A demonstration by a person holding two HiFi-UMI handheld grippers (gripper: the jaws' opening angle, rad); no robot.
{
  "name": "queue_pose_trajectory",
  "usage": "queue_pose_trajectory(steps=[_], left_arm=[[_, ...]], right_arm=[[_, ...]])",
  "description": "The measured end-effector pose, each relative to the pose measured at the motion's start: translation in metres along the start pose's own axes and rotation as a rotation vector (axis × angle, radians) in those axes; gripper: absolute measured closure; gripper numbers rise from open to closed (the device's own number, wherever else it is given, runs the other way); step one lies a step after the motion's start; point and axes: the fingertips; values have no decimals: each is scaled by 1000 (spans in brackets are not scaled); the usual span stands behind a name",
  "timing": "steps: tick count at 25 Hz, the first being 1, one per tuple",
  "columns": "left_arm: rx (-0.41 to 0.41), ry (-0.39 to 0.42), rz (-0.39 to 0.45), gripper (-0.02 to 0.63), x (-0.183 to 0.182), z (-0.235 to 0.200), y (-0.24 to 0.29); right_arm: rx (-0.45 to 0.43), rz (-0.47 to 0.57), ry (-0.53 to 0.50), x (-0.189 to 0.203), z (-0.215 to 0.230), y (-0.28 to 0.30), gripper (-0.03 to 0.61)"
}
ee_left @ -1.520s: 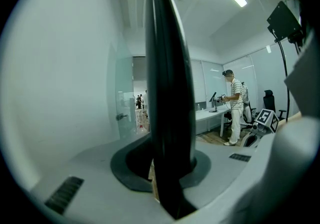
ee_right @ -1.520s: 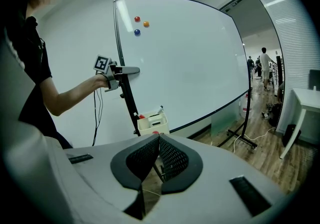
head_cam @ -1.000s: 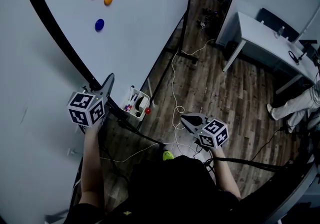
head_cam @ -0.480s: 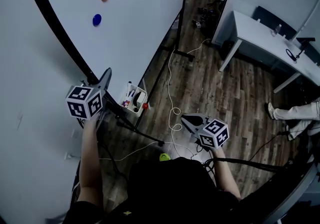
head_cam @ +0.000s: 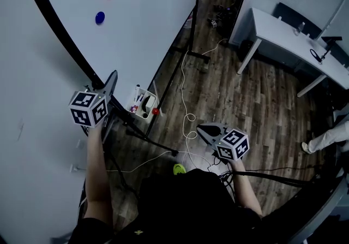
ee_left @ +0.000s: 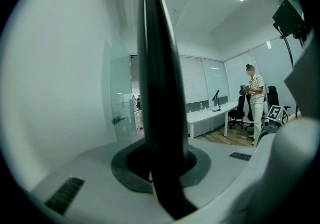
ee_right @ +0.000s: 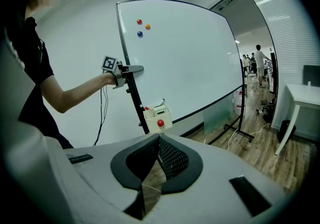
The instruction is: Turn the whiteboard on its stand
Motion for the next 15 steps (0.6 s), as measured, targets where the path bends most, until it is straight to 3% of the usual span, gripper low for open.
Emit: queue_pose_trajectory(steps=[15], left_arm=[[43, -82, 8, 569, -7, 2, -10]], right_arm=[[17, -10, 25, 7, -7, -12, 578]])
Point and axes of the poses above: the fingertips, and each gripper's own axes: y forward along the fingers, z to its right, x out of its underside, and after that the axes turned 13 degrees about -z, right-handed
